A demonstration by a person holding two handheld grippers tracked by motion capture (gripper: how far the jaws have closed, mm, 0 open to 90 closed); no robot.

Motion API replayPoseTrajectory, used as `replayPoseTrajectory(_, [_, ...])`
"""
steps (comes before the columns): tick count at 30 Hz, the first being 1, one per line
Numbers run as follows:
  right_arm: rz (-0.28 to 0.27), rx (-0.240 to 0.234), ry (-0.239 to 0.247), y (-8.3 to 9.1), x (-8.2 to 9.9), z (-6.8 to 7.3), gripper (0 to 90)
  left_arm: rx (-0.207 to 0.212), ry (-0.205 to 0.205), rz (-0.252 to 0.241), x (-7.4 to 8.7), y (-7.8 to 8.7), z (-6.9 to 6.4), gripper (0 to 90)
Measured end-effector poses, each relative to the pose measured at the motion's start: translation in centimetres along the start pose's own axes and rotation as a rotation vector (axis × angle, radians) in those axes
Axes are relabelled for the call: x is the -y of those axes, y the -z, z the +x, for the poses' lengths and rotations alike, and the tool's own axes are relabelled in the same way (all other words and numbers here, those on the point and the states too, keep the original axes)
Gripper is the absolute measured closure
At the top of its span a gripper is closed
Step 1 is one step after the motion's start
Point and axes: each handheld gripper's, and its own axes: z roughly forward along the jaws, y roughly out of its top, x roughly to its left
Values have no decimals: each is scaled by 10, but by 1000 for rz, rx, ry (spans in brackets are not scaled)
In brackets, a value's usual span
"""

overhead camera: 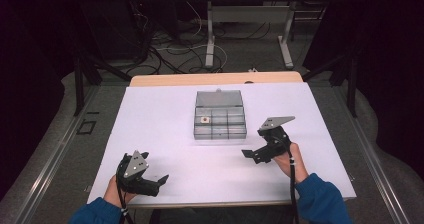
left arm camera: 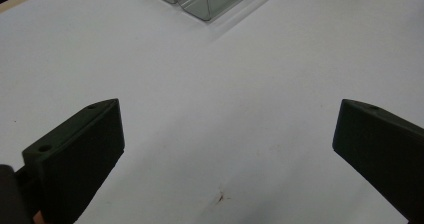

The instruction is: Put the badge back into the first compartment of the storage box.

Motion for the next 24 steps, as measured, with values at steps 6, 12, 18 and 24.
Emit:
replayPoseTrajectory(6, [-12,24,-15,14,14,-2,0,-1,3,-1,0,0,0,1])
replayPoseTrajectory(12, [-3,53,-17,26,30,2,0,2,3,-3,0,0,-1,0])
replayPoseTrajectory(18, [-10,82,-22,39,50,7,0,2,-3,1,0,0,0,0])
replayPoseTrajectory(24, [-2,111,-7,52,72,12,0,5,-2,0,0,0,0,0])
